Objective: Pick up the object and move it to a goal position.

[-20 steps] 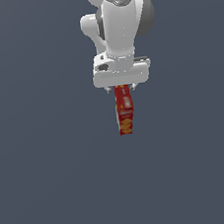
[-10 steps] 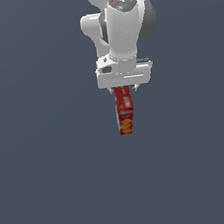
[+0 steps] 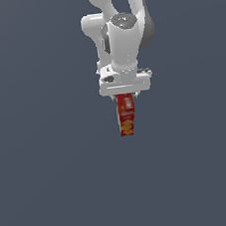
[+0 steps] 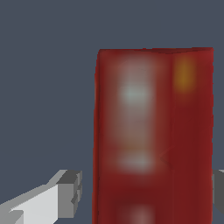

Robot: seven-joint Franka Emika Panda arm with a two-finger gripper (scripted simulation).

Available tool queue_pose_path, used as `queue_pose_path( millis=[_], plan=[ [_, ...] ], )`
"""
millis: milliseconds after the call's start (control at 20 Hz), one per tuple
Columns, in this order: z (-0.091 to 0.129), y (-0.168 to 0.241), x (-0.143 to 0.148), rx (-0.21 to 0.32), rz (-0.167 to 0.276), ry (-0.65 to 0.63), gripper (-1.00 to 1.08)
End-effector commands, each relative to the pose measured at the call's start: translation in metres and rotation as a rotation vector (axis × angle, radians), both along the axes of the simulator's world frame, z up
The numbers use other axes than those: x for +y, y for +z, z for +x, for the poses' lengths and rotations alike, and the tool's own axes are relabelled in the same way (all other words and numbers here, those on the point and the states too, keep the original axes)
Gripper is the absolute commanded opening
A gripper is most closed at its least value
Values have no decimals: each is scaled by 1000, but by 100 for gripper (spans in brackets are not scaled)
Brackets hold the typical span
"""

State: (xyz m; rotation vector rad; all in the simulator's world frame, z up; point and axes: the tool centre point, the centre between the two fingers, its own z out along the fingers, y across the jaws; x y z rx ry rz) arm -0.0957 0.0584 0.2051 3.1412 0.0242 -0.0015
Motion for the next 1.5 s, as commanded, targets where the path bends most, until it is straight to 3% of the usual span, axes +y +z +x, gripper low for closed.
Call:
queue_pose_path(
  millis=[0,200,250,950,1450],
  plan=[
    [0,-8,0,-1,0,0,100],
    [1,-13,0,-1,0,0,100],
    [1,-13,0,-1,0,0,-100],
    [2,-8,2,-2,1,0,-100],
    [14,36,22,-2,1,0,-100]
  ],
)
